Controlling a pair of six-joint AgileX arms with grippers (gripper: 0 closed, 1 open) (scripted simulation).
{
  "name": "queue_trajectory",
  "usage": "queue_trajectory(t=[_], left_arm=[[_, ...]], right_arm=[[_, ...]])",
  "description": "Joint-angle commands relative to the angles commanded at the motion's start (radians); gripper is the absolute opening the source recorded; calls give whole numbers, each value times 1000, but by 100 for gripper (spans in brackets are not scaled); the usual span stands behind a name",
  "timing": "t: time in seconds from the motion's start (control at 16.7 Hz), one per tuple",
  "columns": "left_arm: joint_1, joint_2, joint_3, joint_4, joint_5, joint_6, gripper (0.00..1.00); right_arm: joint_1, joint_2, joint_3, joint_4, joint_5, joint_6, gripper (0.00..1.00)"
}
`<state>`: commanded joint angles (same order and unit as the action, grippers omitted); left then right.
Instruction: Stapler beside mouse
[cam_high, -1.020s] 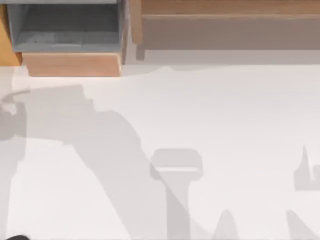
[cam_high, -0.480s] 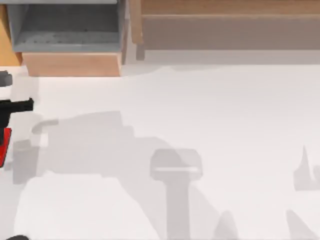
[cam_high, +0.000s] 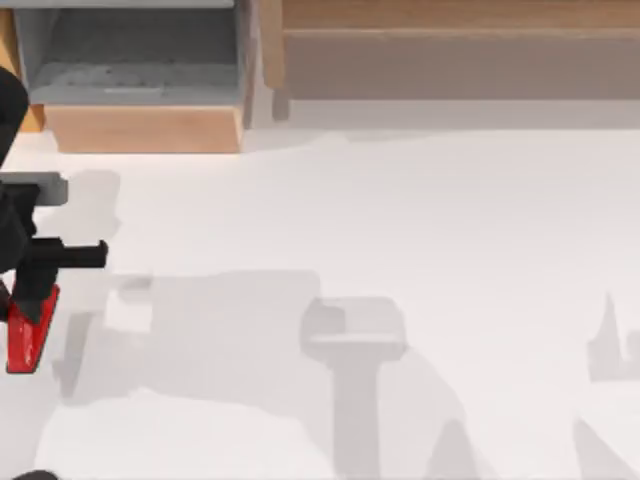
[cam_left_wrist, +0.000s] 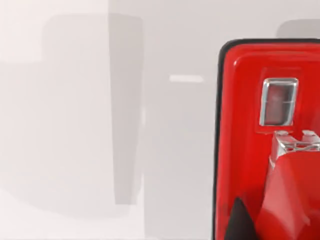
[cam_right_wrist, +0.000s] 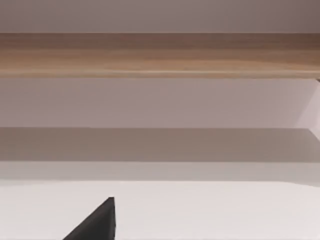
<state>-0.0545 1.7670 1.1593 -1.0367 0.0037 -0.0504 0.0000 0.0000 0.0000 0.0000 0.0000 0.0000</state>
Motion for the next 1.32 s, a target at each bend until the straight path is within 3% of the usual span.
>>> queue_trajectory(t=[1.32], left_arm=[[-21, -25, -41, 43, 5, -10, 0]], right_arm=[[0, 0, 0, 0, 0, 0, 100]])
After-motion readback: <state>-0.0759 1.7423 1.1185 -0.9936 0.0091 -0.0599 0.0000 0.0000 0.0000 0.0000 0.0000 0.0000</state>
